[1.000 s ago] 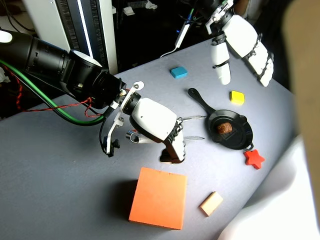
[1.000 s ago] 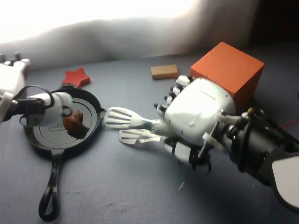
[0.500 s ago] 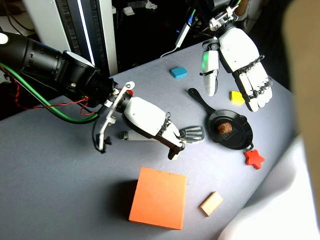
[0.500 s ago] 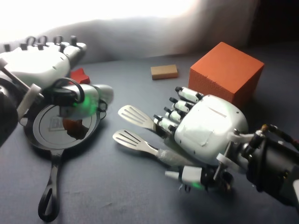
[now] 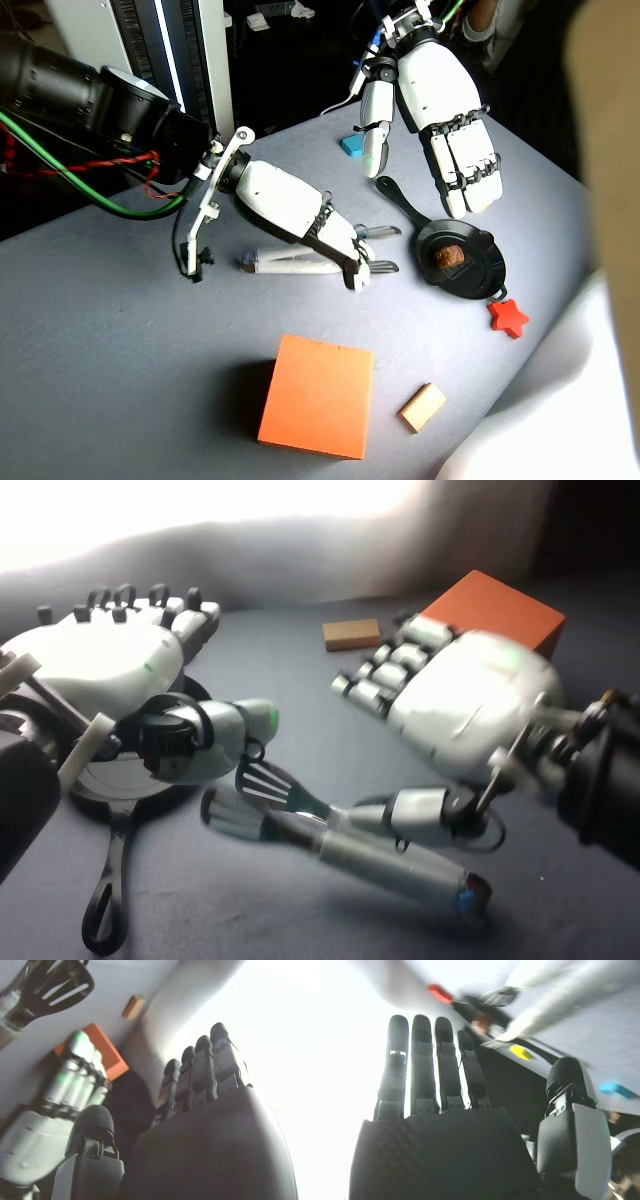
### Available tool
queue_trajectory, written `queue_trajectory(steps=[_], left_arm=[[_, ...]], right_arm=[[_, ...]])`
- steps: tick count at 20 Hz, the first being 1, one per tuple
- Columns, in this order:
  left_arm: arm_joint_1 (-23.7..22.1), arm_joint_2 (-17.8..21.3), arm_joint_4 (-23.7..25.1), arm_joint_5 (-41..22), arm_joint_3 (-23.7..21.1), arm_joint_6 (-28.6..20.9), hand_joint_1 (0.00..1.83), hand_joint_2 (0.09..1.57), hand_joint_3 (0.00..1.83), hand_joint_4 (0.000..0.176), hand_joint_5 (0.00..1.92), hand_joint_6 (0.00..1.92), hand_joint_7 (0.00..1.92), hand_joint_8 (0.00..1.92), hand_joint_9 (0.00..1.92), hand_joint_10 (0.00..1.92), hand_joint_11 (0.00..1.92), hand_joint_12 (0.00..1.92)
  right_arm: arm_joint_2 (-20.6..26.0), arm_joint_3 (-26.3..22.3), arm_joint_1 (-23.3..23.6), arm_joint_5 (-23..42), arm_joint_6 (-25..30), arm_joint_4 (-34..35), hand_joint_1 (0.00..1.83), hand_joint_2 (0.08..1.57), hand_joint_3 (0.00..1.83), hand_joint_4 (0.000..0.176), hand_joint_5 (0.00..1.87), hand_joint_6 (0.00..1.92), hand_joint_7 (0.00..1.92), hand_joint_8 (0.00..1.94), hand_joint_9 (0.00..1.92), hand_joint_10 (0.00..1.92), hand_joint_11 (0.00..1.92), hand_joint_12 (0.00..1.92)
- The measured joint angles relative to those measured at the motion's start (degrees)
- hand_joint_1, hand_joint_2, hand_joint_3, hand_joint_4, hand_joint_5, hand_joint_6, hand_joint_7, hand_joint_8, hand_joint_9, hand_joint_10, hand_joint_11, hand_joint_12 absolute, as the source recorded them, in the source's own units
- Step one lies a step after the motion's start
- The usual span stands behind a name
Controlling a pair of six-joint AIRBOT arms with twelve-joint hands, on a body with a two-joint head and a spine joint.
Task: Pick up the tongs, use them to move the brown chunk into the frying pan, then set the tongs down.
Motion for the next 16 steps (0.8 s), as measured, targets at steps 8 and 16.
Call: queue_trajectory(steps=[8,16], left_arm=[[6.2,0.6,12.2,8.3,1.1,-8.6,0.1,1.3,0.0,0.011,0.15,0.01,0.19,0.0,0.16,0.01,0.0,0.42],[8.1,1.0,16.4,11.0,1.3,-11.6,0.25,1.39,0.01,0.0,0.62,1.42,0.59,1.62,0.49,1.74,0.35,1.91]], right_arm=[[14.5,-12.9,6.3,-0.2,-17.5,24.5,0.13,1.15,0.01,0.0,0.59,0.11,0.68,0.03,0.58,0.17,0.0,1.35],[28.9,-21.0,4.8,6.0,-20.2,26.0,0.43,1.25,0.01,0.0,0.95,1.05,1.14,1.16,0.9,1.59,0.58,1.92]])
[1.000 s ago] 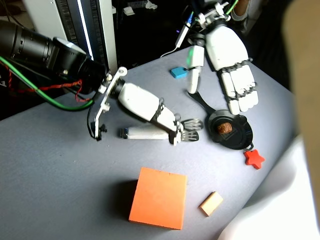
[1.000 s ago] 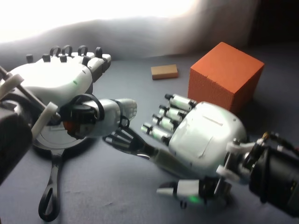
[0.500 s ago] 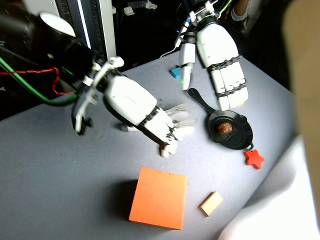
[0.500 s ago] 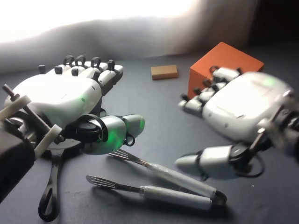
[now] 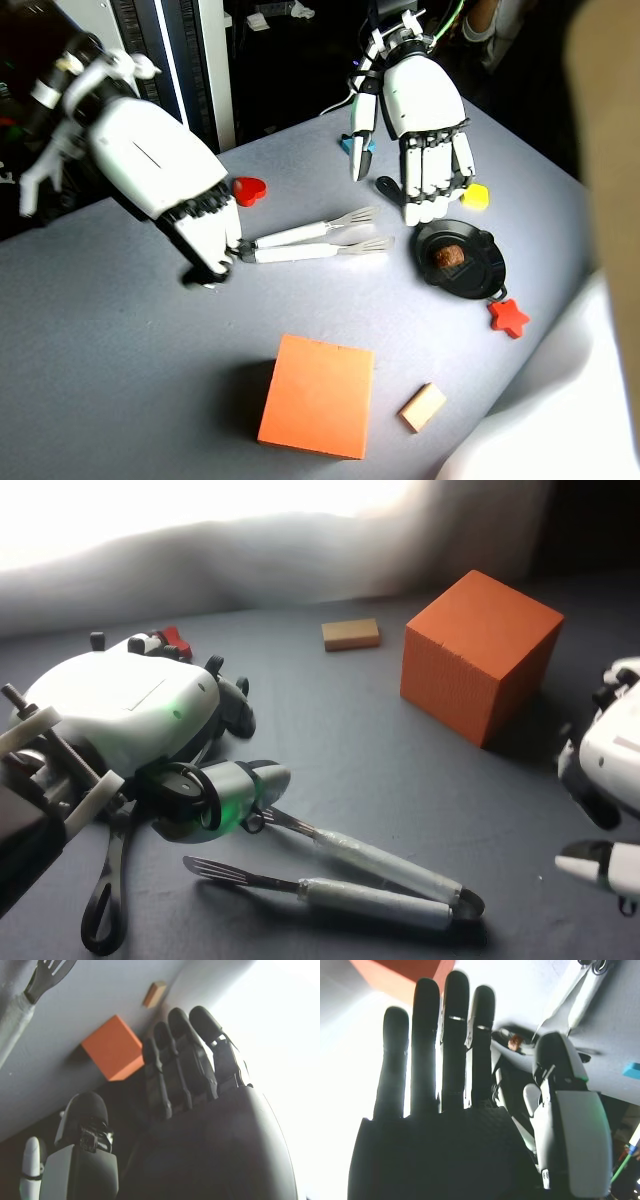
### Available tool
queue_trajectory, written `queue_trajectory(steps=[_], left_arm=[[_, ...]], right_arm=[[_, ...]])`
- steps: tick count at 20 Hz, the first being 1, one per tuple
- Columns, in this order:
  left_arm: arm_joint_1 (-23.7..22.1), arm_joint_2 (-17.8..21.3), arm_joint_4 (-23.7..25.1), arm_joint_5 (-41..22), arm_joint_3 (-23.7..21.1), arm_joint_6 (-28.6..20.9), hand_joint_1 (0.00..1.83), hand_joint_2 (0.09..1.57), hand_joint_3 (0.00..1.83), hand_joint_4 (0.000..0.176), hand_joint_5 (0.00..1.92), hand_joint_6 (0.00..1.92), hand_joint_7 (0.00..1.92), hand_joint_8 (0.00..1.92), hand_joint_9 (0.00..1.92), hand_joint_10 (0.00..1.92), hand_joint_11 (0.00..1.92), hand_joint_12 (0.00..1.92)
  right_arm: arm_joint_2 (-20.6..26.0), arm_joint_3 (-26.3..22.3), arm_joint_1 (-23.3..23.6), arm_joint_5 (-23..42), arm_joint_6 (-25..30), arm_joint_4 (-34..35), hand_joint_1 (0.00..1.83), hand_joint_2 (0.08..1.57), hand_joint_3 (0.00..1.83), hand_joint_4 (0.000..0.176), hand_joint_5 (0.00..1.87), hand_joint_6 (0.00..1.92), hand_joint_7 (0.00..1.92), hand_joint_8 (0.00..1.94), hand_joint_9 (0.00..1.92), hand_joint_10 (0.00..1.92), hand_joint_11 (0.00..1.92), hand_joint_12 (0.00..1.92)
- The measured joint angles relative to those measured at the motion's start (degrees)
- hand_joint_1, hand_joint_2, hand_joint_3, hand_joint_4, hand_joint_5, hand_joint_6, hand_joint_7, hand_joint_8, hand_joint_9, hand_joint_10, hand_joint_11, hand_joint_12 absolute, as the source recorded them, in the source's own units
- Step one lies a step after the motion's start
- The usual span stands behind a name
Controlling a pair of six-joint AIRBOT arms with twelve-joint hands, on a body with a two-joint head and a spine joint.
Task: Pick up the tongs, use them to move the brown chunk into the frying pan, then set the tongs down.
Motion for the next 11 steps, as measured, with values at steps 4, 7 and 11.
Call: queue_trajectory(steps=[4,7,11], left_arm=[[0.0,0.0,0.3,0.4,0.0,0.0,0.35,1.46,0.02,0.0,0.89,1.68,0.97,1.76,0.9,1.92,0.77,1.92],[0.1,0.0,0.3,0.4,0.2,-0.1,0.32,1.5,0.01,0.0,0.91,1.69,1.04,1.75,0.95,1.92,0.85,1.92],[0.1,0.0,0.8,-0.1,0.5,0.0,0.35,1.5,0.0,0.0,0.91,1.76,1.04,1.78,0.98,1.92,0.91,1.92]], right_arm=[[3.9,0.3,-1.1,4.8,-1.7,-0.5,0.3,1.47,0.07,0.0,1.09,1.62,1.35,1.57,1.26,1.91,1.17,1.92],[6.9,2.4,-1.0,14.2,0.1,-1.4,0.48,1.51,0.06,0.0,1.07,1.61,1.32,1.67,1.26,1.92,1.24,1.92],[8.7,5.7,-1.1,31.7,0.5,-2.7,0.49,1.51,0.04,0.0,1.1,1.66,1.32,1.73,1.27,1.92,1.25,1.92]])
